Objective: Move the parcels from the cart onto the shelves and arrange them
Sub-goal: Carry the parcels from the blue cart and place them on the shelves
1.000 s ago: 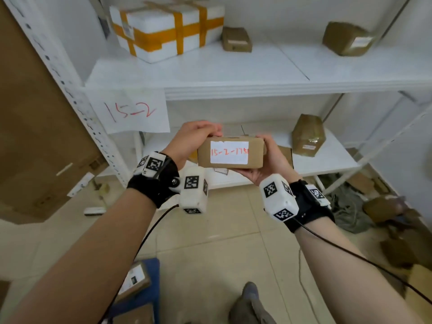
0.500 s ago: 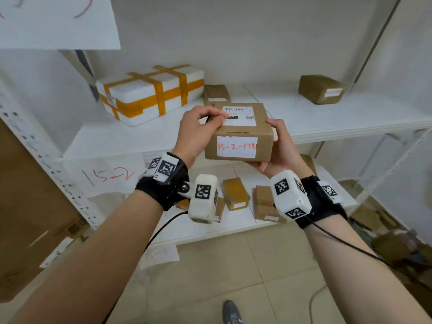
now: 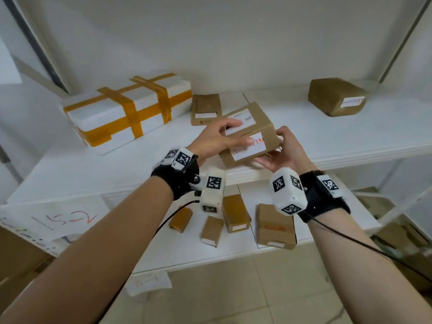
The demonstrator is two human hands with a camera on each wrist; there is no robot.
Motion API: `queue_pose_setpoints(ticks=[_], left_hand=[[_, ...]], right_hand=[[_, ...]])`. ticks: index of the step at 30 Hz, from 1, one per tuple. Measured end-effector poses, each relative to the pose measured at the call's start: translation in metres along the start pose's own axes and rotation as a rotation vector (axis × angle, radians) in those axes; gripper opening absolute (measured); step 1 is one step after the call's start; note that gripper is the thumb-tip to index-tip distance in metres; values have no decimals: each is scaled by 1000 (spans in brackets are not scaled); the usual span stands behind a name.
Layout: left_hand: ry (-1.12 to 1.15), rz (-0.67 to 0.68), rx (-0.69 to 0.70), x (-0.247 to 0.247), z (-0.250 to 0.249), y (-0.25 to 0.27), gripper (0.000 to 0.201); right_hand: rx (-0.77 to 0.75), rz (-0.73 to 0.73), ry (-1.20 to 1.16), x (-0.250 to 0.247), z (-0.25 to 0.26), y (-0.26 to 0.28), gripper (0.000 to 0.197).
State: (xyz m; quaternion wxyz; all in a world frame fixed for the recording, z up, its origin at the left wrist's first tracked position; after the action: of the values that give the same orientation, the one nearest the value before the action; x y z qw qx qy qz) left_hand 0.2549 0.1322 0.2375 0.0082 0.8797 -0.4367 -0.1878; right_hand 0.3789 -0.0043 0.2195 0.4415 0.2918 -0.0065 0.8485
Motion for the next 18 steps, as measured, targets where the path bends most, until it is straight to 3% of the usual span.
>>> queue_pose_setpoints(ticks=[3,8,13,18], left_hand=[[-268,73,13,11,-5,-29,75],[-430,94,37,20,-17,-77,63],[-577,-81,53,21,-19,-118,56],[-564,-117,87,17,-10,-127,49]], right_hand=[[-40,-67,4,-7,6,-32,25],[-124,-41,155,-6,17,-66,33],[-185,-101,330,5,21,-102,32],[-164,-164,357,18,32,-134,27]])
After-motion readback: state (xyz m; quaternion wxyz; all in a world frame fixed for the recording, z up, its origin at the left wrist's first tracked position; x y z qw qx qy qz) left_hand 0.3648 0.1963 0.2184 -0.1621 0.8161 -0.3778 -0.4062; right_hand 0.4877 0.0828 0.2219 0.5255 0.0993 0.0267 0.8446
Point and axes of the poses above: each hand's wrist, its own y-axis away from the middle knuckle, its own x-axis out of the palm, z = x × y, the point moved 1 cm from there along -y, towards the middle knuckle, and after that the axes turned 14 degrees about -x, right-handed, at the moved point
